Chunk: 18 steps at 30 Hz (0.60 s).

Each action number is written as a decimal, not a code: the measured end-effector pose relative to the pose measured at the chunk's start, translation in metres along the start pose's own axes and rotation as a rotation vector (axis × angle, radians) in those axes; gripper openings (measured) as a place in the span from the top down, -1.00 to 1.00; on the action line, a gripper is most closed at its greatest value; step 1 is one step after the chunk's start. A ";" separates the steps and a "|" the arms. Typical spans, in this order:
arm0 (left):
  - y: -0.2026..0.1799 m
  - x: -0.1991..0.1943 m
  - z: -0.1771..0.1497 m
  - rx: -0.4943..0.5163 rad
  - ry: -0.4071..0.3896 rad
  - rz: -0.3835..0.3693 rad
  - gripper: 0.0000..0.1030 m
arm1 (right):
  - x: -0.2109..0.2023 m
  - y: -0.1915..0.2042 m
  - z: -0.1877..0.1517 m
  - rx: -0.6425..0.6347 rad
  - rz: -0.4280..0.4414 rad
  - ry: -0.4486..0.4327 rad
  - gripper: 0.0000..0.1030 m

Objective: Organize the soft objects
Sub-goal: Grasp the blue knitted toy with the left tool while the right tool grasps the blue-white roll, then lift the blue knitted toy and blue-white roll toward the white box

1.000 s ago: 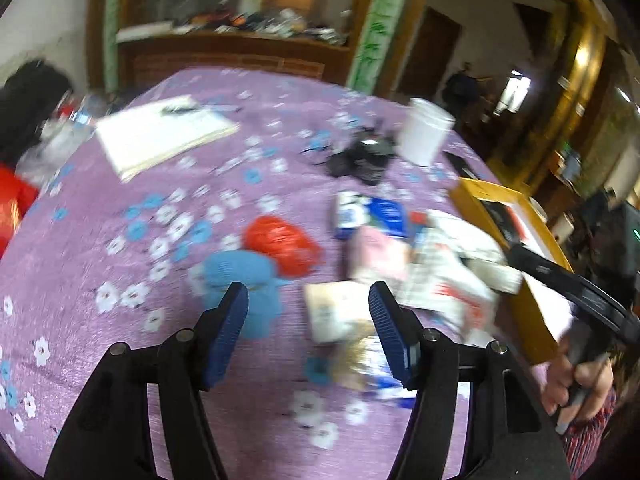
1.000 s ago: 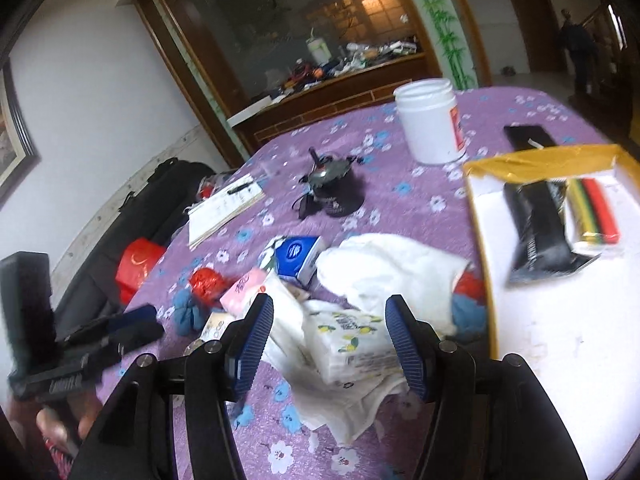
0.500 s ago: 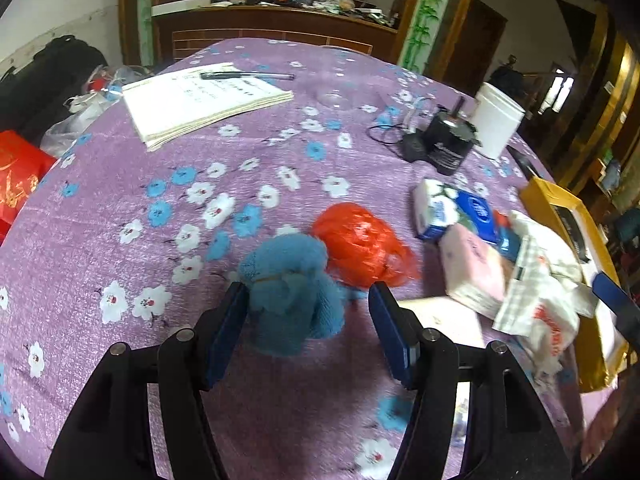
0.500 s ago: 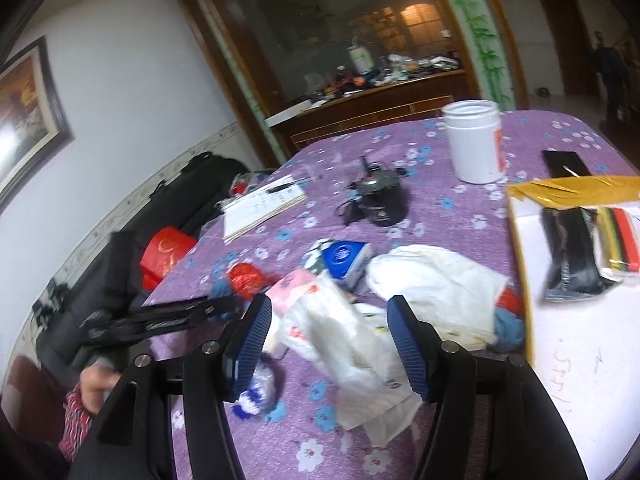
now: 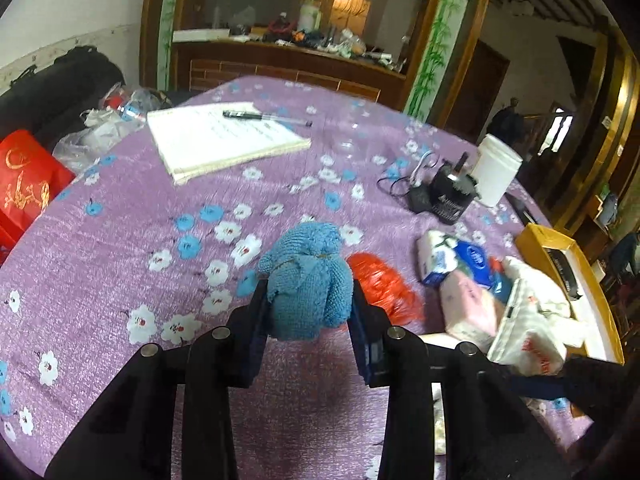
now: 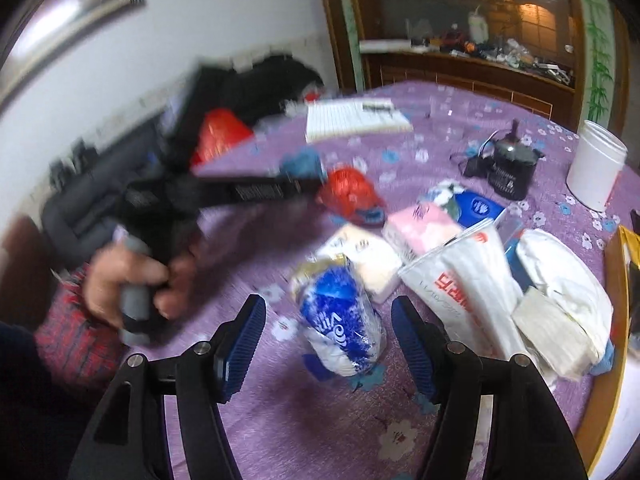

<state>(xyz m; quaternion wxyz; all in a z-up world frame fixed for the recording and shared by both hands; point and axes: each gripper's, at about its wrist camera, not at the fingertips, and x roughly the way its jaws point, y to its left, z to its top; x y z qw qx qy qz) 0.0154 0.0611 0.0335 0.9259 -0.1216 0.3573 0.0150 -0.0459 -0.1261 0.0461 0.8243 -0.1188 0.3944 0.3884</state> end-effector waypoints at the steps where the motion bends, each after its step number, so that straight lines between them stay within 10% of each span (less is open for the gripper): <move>1: -0.002 -0.002 0.000 0.007 -0.011 -0.006 0.34 | 0.010 0.001 0.001 -0.014 -0.027 0.037 -0.30; 6: -0.019 -0.014 -0.002 0.077 -0.065 -0.030 0.34 | 0.033 -0.001 -0.005 -0.019 -0.022 0.080 0.15; 18: -0.070 -0.038 -0.019 0.320 -0.200 0.002 0.34 | -0.043 -0.044 -0.006 0.177 -0.100 -0.292 0.22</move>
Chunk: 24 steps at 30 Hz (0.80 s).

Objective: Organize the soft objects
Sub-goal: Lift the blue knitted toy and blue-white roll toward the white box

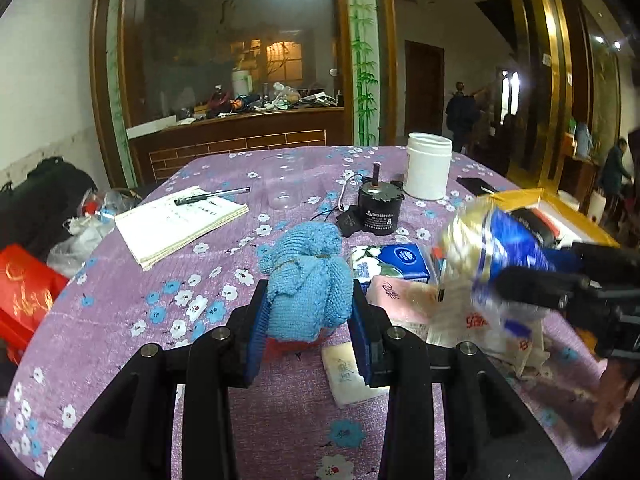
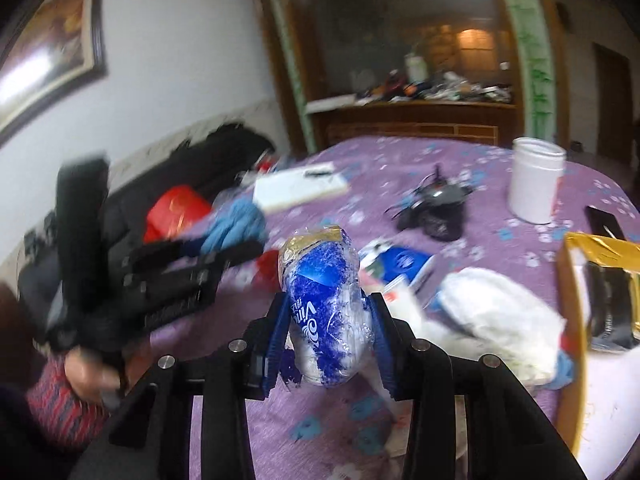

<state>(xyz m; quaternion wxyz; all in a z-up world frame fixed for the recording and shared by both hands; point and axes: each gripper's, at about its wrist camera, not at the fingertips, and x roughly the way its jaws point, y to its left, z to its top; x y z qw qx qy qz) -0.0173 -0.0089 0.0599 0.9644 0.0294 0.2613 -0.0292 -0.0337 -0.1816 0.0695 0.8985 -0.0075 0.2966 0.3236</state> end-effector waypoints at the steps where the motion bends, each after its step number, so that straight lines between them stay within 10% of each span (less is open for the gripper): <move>1: -0.001 -0.001 0.000 0.004 -0.003 0.005 0.34 | -0.004 -0.002 0.000 0.006 -0.009 -0.018 0.22; 24: -0.004 -0.004 -0.002 0.030 -0.031 0.081 0.34 | -0.002 -0.022 0.007 0.086 -0.023 -0.045 0.22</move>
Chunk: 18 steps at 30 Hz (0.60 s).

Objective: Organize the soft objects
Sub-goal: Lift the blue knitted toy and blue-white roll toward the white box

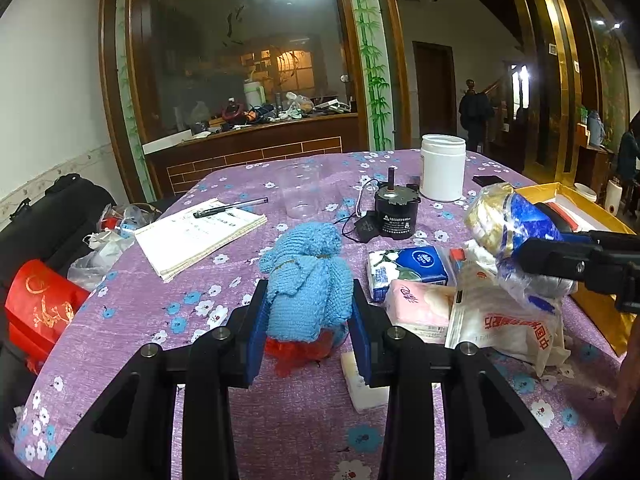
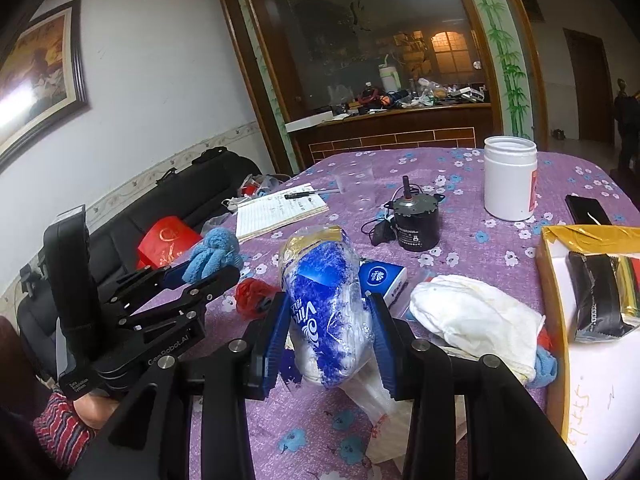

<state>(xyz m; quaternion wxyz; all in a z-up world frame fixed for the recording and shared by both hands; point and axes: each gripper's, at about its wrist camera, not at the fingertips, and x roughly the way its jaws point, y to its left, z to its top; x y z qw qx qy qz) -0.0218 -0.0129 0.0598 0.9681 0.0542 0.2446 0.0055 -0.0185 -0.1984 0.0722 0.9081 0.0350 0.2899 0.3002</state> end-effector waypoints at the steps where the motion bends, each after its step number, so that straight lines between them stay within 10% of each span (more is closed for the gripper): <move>1: -0.001 0.000 0.000 0.002 -0.001 0.002 0.34 | 0.000 -0.002 0.000 0.007 -0.001 -0.003 0.22; 18: -0.003 0.000 0.000 0.015 -0.006 0.018 0.34 | -0.019 -0.037 0.008 0.150 -0.049 -0.080 0.21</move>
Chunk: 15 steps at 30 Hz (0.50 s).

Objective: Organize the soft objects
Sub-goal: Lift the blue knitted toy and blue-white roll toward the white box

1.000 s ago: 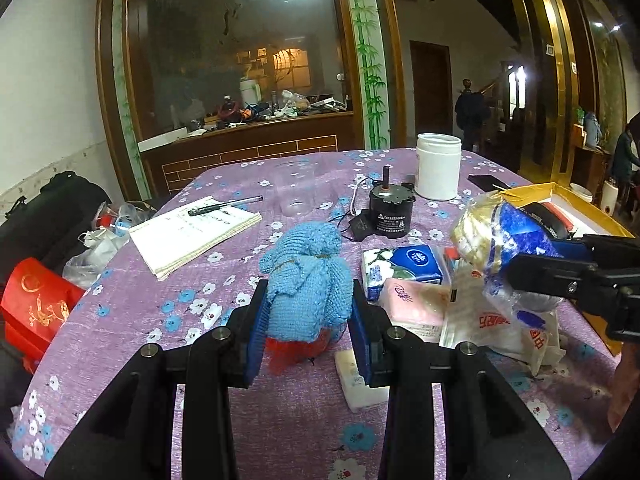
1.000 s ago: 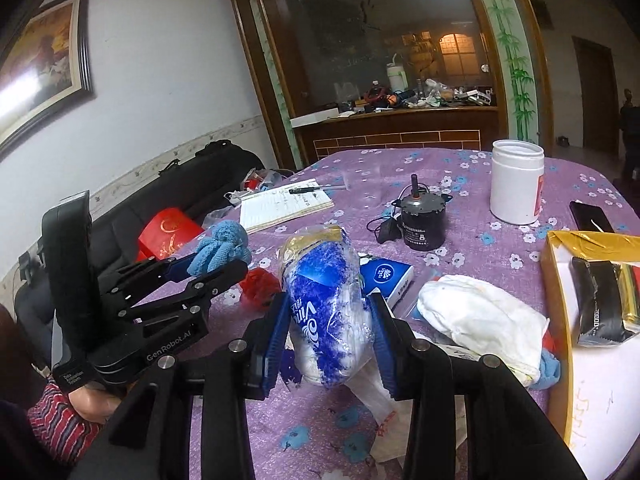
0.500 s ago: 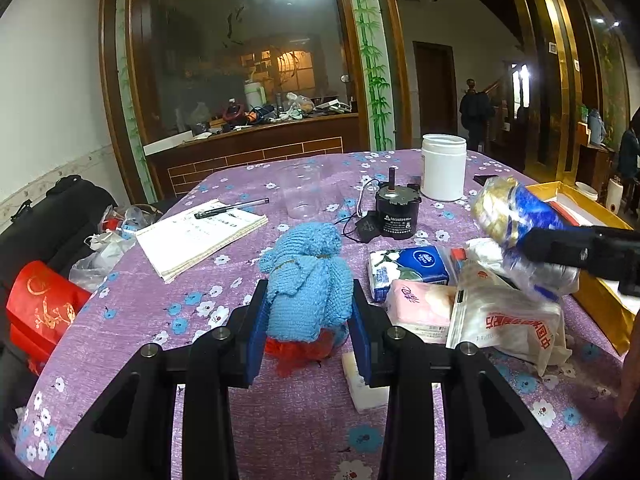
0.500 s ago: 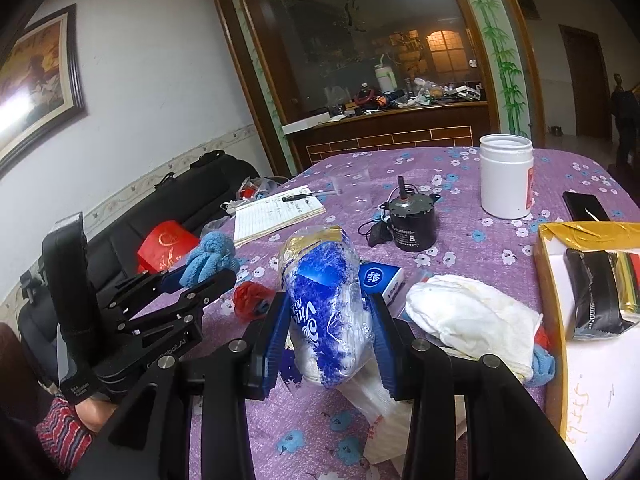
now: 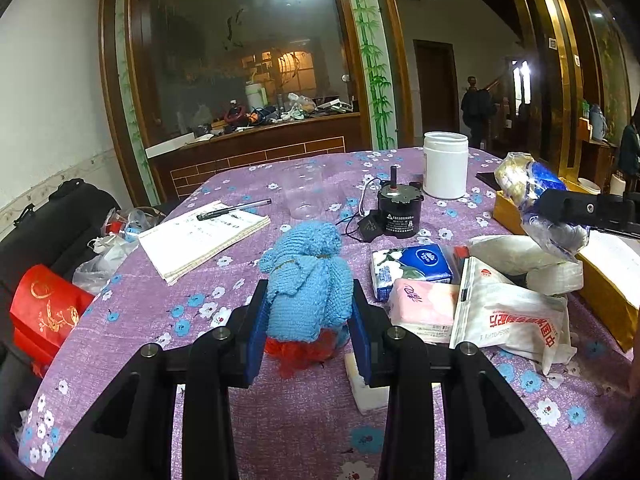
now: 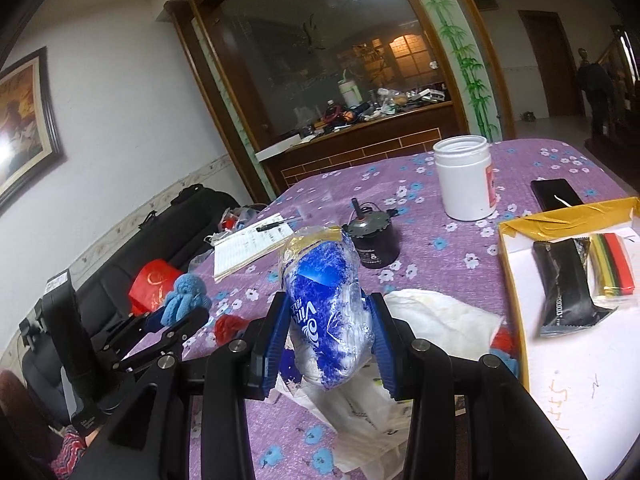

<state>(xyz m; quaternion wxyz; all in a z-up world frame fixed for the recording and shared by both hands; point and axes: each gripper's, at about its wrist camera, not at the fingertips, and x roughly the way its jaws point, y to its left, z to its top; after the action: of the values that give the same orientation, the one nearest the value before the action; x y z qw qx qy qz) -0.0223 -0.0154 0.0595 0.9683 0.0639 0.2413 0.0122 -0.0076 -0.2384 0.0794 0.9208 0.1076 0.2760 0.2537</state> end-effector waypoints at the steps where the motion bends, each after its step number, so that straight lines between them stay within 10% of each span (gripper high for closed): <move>1: 0.000 0.000 0.000 0.000 -0.002 0.001 0.34 | 0.000 -0.001 0.001 0.004 0.001 0.001 0.21; 15: 0.001 0.001 0.000 0.007 -0.006 0.005 0.34 | -0.002 -0.005 0.001 0.027 -0.007 -0.005 0.21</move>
<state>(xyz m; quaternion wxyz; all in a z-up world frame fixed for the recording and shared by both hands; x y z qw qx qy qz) -0.0216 -0.0141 0.0598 0.9687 0.0679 0.2385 0.0135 -0.0063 -0.2440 0.0789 0.9208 0.1198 0.2774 0.2465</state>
